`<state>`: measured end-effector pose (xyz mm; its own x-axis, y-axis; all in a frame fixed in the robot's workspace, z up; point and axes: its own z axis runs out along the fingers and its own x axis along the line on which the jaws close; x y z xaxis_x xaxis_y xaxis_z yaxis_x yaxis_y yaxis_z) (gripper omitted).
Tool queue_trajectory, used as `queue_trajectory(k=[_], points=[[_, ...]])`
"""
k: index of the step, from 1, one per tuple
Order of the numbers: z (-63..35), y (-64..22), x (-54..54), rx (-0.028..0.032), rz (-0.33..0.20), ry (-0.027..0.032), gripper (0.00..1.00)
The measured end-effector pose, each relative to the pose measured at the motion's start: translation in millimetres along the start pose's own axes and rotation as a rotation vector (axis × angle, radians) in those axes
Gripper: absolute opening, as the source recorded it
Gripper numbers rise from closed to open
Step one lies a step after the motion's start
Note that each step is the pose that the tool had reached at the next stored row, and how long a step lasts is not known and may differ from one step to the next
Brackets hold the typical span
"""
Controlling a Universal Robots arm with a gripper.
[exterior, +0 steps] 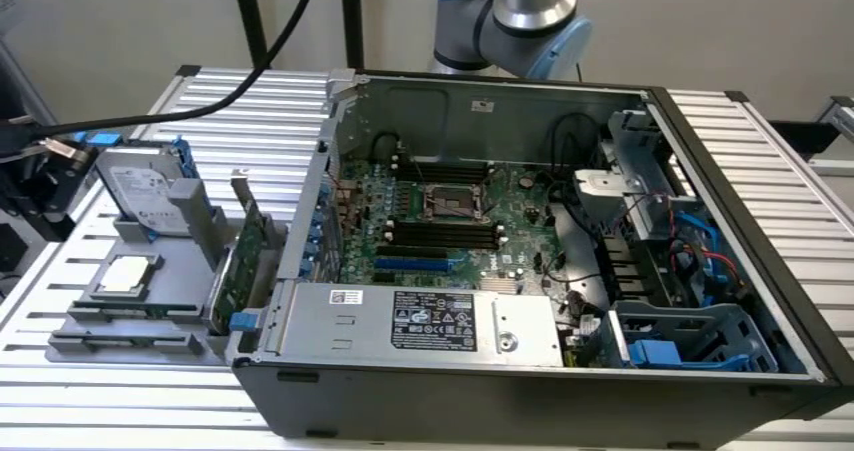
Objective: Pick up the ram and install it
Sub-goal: 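Pick up the ram and move it above insertion slot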
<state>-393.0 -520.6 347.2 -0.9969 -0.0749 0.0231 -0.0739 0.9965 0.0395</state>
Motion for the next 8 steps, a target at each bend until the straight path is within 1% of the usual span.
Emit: queue_trajectory(k=[8], points=[[1.1,-0.2,-0.2,0.0034,-0.146,0.0058,0.0]])
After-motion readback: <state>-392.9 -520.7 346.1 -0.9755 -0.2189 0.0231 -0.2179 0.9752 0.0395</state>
